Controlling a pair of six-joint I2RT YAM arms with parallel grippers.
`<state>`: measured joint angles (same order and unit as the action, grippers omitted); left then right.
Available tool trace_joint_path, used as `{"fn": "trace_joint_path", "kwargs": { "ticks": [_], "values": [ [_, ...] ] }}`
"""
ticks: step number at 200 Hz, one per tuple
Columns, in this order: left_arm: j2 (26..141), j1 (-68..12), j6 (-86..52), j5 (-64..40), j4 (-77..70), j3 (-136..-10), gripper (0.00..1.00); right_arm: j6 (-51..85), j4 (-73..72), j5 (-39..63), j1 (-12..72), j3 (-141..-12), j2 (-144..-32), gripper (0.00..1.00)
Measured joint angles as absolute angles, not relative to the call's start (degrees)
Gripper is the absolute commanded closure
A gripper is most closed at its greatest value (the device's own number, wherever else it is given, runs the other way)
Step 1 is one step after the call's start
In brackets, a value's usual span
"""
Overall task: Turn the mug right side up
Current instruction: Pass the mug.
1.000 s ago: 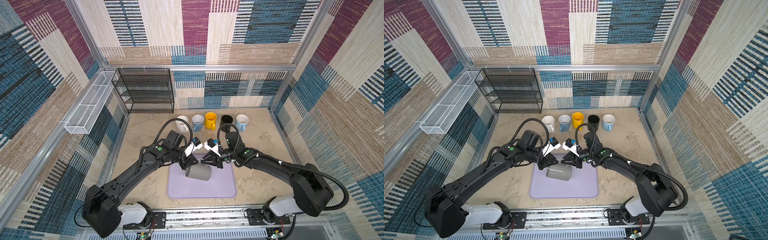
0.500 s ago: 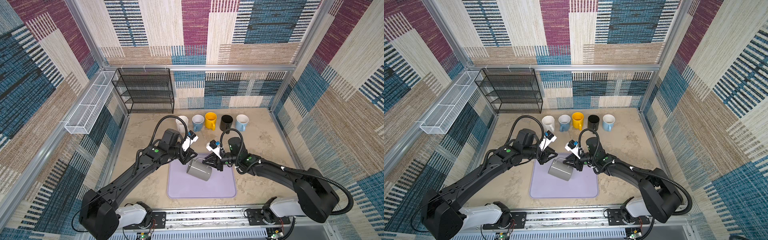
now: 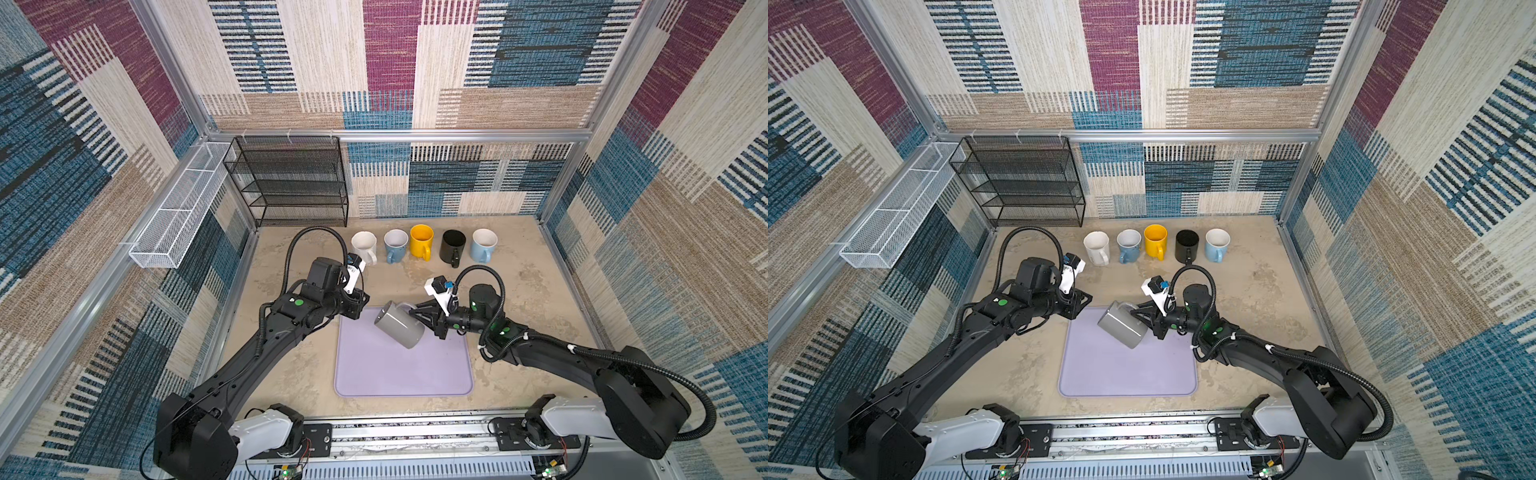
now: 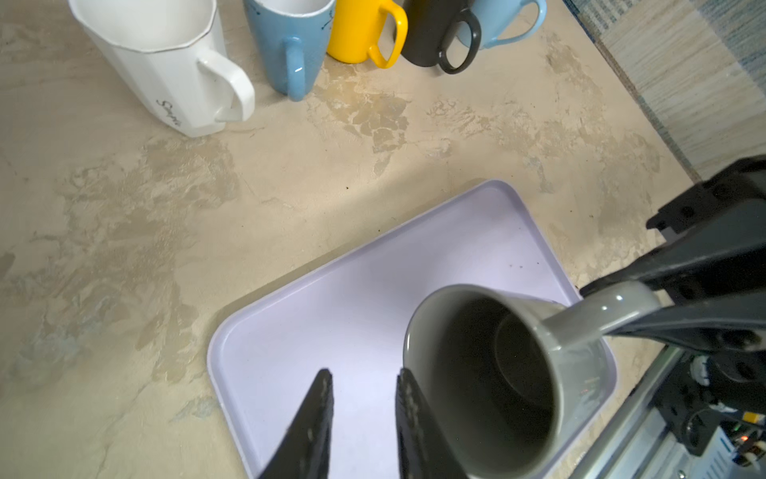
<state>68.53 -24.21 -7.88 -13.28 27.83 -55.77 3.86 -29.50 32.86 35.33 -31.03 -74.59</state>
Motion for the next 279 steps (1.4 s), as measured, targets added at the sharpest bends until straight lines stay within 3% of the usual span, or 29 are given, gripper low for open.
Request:
{"fn": "trace_joint_path", "kwargs": {
  "ticks": [128, 192, 279],
  "values": [
    [69.32, -19.94, -23.03, -11.40, 24.29, -47.18, 0.71, 10.70, -50.57, 30.33, 36.05, -32.18, -81.62, 1.00],
    [64.34, -18.28, -26.17, -11.55, 21.06, -44.75, 0.70, 11.22, -56.80, 23.57, 39.18, -31.48, -86.48, 1.00],
    [59.55, -18.13, -28.91, -16.93, 27.44, -56.66, 0.62, 6.07, -59.70, 16.21, 42.17, -36.93, -92.95, 1.00]
  ]
}}
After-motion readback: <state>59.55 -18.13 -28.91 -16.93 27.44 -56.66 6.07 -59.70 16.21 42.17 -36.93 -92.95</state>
